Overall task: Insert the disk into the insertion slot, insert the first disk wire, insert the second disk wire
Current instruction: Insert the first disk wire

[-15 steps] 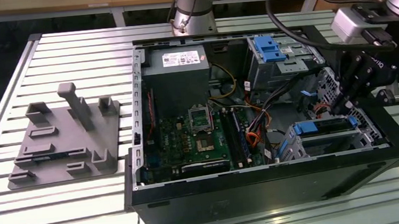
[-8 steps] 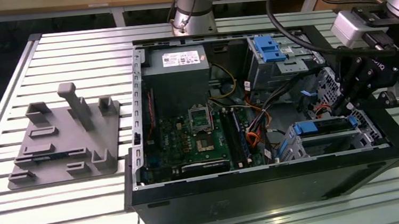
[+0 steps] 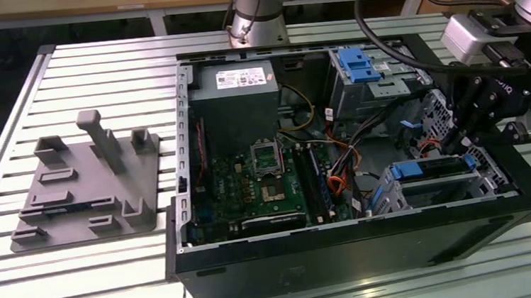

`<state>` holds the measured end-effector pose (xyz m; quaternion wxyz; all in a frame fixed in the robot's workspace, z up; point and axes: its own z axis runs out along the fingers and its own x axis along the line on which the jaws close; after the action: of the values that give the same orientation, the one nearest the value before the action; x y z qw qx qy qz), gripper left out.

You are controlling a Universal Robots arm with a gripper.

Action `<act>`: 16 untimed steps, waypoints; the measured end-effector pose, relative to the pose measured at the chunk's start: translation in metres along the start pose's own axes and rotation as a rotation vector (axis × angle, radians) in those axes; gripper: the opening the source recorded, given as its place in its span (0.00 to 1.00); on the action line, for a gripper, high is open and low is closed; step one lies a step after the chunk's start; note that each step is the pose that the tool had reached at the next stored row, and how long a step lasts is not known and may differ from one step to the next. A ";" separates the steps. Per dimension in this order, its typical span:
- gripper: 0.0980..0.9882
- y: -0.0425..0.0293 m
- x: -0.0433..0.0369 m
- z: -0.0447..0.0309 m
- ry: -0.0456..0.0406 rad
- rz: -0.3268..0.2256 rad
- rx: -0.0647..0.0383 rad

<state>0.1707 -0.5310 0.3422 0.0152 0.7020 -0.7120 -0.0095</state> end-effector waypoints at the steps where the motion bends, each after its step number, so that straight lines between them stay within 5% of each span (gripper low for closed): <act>1: 0.07 0.0000 0.0006 0.0001 -0.0002 0.002 0.000; 16: 0.07 -0.0001 0.0045 0.0011 -0.0004 0.005 0.000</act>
<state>0.1706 -0.5355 0.3410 0.0151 0.7002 -0.7138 -0.0096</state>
